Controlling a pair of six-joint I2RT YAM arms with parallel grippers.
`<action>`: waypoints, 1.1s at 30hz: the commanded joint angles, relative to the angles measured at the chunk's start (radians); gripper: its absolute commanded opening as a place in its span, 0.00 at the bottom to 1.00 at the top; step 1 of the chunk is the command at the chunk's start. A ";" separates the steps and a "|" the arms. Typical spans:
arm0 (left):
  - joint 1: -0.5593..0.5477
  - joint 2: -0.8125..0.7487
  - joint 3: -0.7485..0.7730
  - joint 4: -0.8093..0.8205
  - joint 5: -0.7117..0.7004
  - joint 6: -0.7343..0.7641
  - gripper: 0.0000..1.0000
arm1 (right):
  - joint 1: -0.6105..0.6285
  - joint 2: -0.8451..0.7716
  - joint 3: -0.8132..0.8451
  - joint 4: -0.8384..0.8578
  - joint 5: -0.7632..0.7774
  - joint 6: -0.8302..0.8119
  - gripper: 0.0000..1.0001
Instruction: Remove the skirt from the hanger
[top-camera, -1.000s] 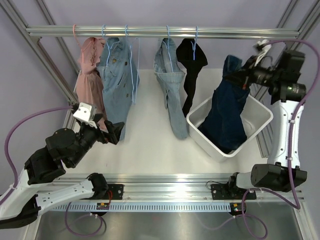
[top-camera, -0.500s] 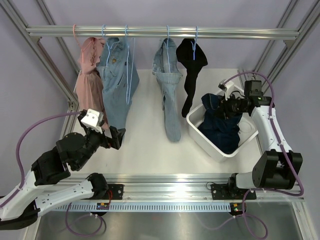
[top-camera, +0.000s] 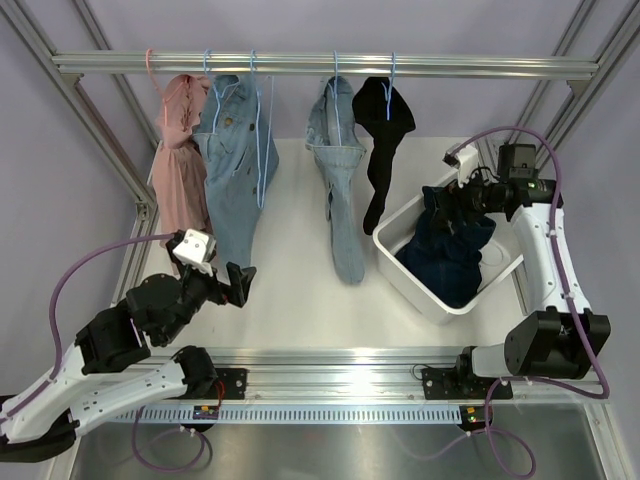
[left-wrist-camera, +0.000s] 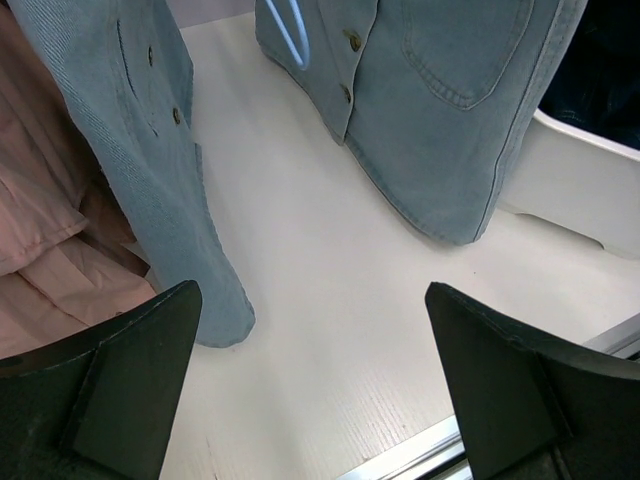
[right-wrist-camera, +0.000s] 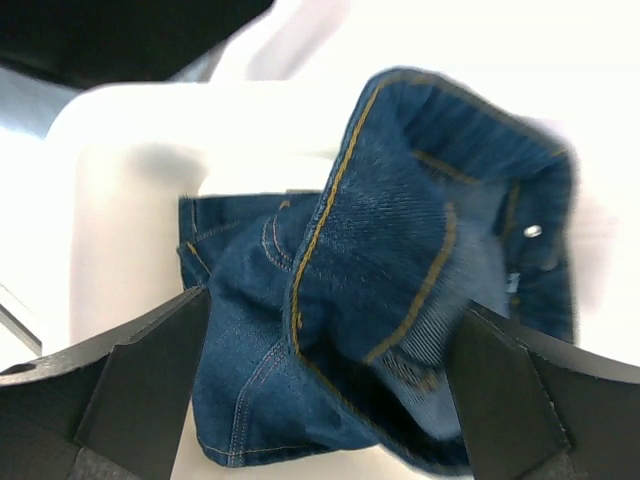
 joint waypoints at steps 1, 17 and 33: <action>-0.005 -0.033 -0.026 0.062 0.027 -0.017 0.99 | -0.026 -0.048 0.082 -0.053 -0.027 0.028 0.99; -0.003 -0.188 -0.172 0.090 0.033 -0.008 0.99 | -0.209 -0.115 0.045 -0.217 -0.238 -0.052 0.99; -0.003 -0.208 -0.218 0.096 0.022 -0.024 0.99 | -0.235 -0.166 0.013 -0.240 -0.270 -0.061 0.99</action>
